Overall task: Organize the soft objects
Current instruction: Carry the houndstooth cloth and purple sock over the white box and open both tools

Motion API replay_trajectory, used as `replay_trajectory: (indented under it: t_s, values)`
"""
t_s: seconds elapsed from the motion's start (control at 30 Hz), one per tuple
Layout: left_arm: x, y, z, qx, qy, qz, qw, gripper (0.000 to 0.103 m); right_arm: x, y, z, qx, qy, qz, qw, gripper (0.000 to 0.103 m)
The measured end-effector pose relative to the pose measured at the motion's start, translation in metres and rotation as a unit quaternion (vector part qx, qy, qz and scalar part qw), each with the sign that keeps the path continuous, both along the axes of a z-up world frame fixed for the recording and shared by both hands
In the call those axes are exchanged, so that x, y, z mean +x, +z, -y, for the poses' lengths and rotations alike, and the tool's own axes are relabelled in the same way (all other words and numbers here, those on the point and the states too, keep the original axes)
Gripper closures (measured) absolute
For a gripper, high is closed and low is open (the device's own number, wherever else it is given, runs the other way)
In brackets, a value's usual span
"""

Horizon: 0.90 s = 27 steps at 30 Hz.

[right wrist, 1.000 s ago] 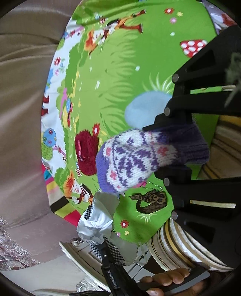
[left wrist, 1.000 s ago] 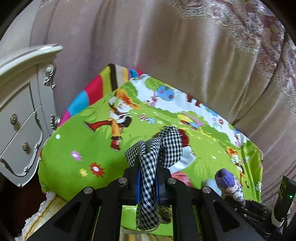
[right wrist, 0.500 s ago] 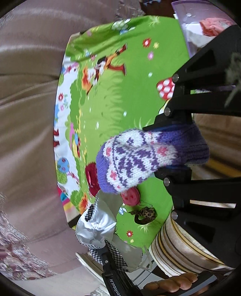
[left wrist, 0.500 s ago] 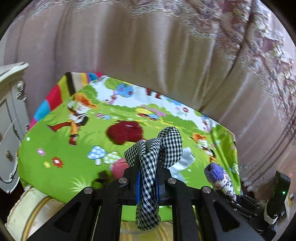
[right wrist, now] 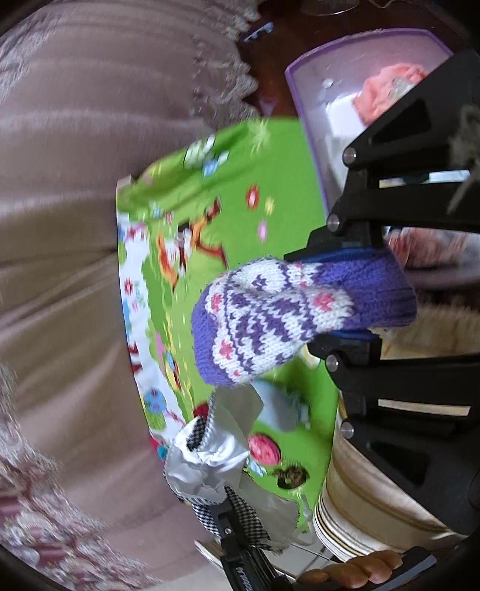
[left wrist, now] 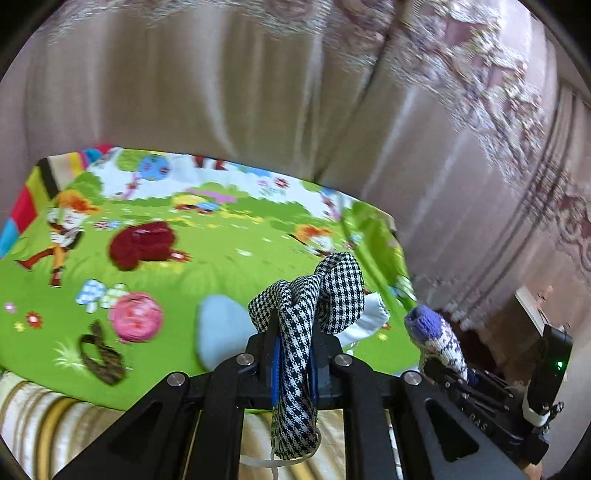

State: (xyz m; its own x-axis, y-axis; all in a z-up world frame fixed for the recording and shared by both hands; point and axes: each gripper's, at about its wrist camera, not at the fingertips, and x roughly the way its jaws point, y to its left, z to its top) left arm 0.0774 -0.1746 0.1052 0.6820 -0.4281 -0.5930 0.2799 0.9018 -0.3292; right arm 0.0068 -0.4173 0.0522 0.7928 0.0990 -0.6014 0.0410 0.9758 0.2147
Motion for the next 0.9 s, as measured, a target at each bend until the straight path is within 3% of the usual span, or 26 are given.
replay_trajectory:
  t_s: [0.4, 0.77, 0.87, 0.9]
  values:
    - [-0.026, -0.016, 0.092, 0.010, -0.110, -0.036, 0.9932, 0.091, -0.048, -0.019, 0.085, 0.007, -0.103, -0.016, 0.995, 0.070]
    - [-0.048, -0.037, 0.147, 0.029, -0.199, -0.079, 0.9764, 0.091, -0.073, -0.029, 0.113, 0.007, -0.140, -0.026, 0.990, 0.070]
    - [-0.053, -0.046, 0.163, 0.045, -0.225, -0.094, 0.9688, 0.075, -0.076, -0.031, 0.114, 0.008, -0.142, -0.028, 0.989, 0.068]
    - [-0.055, -0.049, 0.168, 0.057, -0.228, -0.096, 0.9673, 0.058, -0.078, -0.031, 0.115, 0.008, -0.143, -0.029, 0.989, 0.068]
